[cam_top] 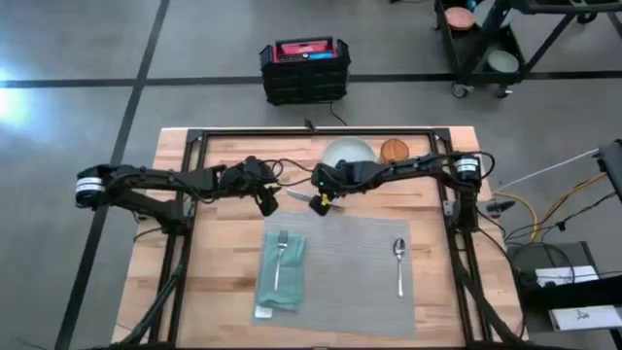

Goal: Set table place
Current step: Put the silver knife on the gray placemat, to the left of the silver spoon

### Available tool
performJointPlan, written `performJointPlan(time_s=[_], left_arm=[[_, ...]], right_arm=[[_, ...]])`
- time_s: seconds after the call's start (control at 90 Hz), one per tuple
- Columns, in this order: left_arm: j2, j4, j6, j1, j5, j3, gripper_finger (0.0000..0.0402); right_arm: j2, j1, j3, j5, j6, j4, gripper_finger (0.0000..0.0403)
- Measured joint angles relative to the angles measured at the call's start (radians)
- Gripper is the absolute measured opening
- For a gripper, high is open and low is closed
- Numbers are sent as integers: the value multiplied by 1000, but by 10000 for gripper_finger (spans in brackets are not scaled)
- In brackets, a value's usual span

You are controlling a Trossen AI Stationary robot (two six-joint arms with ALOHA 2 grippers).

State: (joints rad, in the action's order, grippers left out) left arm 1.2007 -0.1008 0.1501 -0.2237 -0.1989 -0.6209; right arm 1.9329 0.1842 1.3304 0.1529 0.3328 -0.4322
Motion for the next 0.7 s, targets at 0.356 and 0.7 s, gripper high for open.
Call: performJointPlan(time_s=[0.356,0.7], left_arm=[[-1,-8,0,1,0,-1,114],[-1,-12,0,3,0,-1,114]], right_arm=[[18,10,-17,-83,-135,124,142],[91,-3,-28,-110,-125,152,165]])
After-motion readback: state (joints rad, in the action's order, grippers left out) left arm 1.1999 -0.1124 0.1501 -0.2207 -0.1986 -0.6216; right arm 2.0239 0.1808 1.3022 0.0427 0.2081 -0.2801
